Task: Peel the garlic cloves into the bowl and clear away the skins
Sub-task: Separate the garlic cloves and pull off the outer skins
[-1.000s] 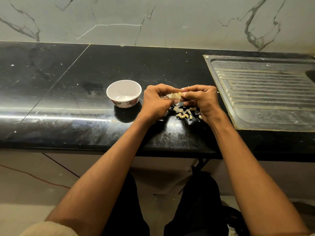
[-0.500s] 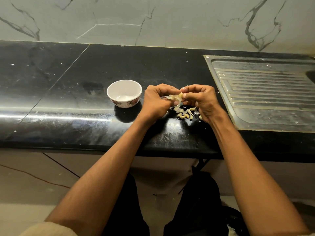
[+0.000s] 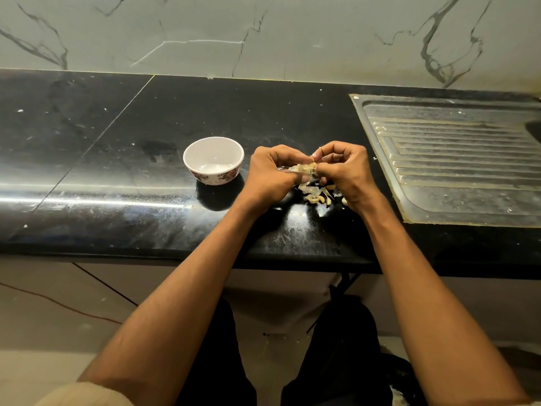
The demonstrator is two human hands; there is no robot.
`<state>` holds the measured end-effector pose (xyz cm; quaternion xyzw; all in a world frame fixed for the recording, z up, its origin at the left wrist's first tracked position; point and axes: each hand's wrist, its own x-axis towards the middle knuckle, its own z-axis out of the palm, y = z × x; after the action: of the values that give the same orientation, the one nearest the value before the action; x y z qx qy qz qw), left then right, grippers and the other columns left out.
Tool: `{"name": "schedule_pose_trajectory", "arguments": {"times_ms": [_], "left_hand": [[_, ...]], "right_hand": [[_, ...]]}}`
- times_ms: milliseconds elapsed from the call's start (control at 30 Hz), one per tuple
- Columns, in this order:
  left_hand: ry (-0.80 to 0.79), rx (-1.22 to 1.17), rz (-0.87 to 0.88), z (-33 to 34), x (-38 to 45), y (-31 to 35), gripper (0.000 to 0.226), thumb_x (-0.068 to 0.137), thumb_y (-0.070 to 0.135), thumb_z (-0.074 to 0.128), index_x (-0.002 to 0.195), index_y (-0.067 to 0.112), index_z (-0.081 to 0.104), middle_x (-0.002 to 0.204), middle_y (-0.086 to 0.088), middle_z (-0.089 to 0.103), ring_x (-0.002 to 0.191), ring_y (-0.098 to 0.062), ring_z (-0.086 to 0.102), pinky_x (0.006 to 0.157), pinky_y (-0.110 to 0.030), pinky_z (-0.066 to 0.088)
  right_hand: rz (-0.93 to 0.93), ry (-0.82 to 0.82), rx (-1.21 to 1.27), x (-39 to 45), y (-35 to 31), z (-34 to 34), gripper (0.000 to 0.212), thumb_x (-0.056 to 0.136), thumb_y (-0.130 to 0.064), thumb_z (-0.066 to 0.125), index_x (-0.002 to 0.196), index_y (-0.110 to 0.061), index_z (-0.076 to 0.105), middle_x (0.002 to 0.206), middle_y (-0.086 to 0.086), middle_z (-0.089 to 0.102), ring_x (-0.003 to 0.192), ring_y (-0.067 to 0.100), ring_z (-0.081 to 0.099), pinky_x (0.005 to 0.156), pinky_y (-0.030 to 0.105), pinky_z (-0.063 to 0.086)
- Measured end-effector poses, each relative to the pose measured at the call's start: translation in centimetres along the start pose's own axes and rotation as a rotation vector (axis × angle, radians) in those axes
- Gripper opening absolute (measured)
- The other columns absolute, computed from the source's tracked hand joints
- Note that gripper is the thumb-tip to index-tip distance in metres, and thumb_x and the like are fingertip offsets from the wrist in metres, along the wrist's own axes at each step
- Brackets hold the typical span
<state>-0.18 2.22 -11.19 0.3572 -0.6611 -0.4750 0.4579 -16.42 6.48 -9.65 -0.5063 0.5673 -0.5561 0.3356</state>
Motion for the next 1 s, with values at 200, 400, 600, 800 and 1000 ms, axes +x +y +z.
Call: {"name": "schedule_pose_trajectory", "arguments": {"times_ms": [200, 400, 600, 800, 1000], "left_hand": [[-0.039, -0.036, -0.045, -0.02, -0.26, 0.41, 0.031, 0.071, -0.018, 0.077, 0.097, -0.001, 0.078, 0.092, -0.015, 0.078, 0.086, -0.024, 0.075, 0.087, -0.042, 0.062], [-0.070, -0.046, -0.052, -0.10, -0.44, 0.54, 0.028, 0.076, -0.020, 0.068, 0.094, -0.001, 0.077, 0.093, -0.011, 0.079, 0.084, -0.026, 0.071, 0.088, -0.052, 0.058], [-0.040, -0.082, -0.050, -0.11, -0.38, 0.48, 0.027, 0.080, -0.018, 0.064, 0.094, 0.002, 0.076, 0.095, -0.020, 0.077, 0.085, -0.031, 0.073, 0.086, -0.048, 0.061], [0.015, -0.112, -0.052, -0.08, -0.04, 0.38, 0.033, 0.079, -0.015, 0.058, 0.102, 0.000, 0.075, 0.098, -0.019, 0.076, 0.092, -0.030, 0.075, 0.087, -0.042, 0.062], [0.024, -0.087, -0.069, 0.06, 0.08, 0.17, 0.032, 0.086, -0.017, 0.059, 0.109, 0.000, 0.073, 0.100, -0.015, 0.077, 0.097, -0.028, 0.076, 0.091, -0.045, 0.061]], "right_hand": [[0.037, -0.060, 0.019, 0.10, -0.04, -0.14, 0.012, 0.071, 0.004, 0.061, 0.077, -0.004, 0.068, 0.064, 0.015, 0.057, 0.043, 0.008, 0.044, 0.041, 0.019, 0.033], [0.074, -0.037, 0.046, 0.07, 0.02, -0.67, 0.022, 0.068, -0.003, 0.056, 0.071, -0.012, 0.076, 0.053, 0.005, 0.046, 0.041, 0.012, 0.027, 0.044, 0.021, 0.022], [0.038, -0.066, 0.071, -0.11, -0.37, -0.86, 0.025, 0.075, 0.003, 0.051, 0.078, 0.002, 0.076, 0.059, 0.015, 0.062, 0.042, 0.017, 0.040, 0.040, 0.019, 0.027], [-0.050, -0.113, 0.076, -0.03, -0.17, -0.79, 0.029, 0.070, 0.000, 0.049, 0.081, 0.014, 0.073, 0.067, 0.030, 0.068, 0.051, 0.027, 0.063, 0.050, 0.026, 0.050], [-0.110, -0.032, 0.079, 0.14, -0.20, -0.86, 0.024, 0.079, 0.013, 0.049, 0.086, 0.016, 0.073, 0.068, 0.021, 0.071, 0.052, 0.012, 0.065, 0.049, 0.017, 0.045]]}}
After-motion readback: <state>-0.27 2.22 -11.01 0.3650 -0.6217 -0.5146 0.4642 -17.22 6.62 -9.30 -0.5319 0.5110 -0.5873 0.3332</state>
